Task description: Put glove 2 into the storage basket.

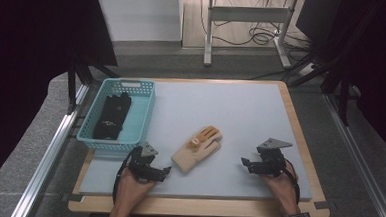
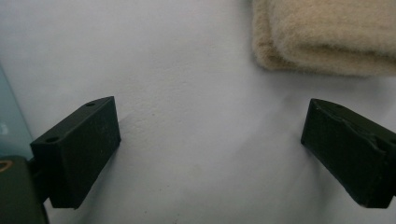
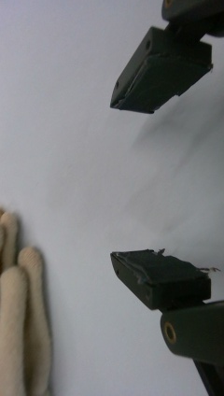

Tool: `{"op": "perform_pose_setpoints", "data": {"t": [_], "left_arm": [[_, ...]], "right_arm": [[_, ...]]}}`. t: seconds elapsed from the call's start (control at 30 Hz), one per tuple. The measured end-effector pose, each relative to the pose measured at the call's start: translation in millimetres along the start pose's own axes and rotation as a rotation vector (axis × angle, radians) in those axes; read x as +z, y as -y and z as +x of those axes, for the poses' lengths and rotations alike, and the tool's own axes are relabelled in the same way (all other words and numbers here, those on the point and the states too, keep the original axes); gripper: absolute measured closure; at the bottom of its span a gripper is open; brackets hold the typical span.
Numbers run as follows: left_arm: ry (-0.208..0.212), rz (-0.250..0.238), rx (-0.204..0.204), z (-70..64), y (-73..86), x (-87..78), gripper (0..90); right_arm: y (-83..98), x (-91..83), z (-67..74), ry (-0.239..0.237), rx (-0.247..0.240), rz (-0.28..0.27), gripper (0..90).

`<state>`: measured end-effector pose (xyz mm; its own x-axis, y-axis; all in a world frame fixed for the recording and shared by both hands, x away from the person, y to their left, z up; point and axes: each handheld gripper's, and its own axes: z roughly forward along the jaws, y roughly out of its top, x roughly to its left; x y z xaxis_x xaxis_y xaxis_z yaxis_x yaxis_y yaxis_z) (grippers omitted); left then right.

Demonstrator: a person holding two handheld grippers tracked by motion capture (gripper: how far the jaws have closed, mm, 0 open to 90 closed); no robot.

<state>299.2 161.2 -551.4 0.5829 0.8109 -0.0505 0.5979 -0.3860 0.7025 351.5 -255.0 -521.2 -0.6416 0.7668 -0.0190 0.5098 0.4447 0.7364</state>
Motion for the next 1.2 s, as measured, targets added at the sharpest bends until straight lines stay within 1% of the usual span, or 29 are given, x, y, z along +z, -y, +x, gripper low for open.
{"op": "perform_pose_setpoints", "data": {"t": [0.17,0.27,0.7,1.0,1.1,1.2], "left_arm": [[0.0,0.0,0.0,0.0,0.0,0.0,4.8],[0.001,0.0,0.0,0.1,0.0,0.0,4.8],[0.007,0.003,-0.002,0.5,-0.2,-0.1,4.4],[0.008,0.006,0.007,0.8,-0.9,-0.6,4.5],[0.013,0.013,0.004,1.3,-1.9,-1.3,5.1],[0.031,0.011,-0.001,1.6,-3.7,-3.1,5.0]], "right_arm": [[7.6,3.9,-6.7,0.038,0.003,0.027,15.4],[9.2,4.2,-7.4,0.036,0.004,0.016,14.8],[10.1,4.8,-6.7,0.042,0.001,0.014,14.4],[10.3,4.9,-6.6,0.042,-0.001,0.011,14.4],[10.3,4.9,-6.5,0.043,0.0,0.011,14.4],[10.4,4.8,-6.5,0.043,0.0,0.011,14.4]]}}
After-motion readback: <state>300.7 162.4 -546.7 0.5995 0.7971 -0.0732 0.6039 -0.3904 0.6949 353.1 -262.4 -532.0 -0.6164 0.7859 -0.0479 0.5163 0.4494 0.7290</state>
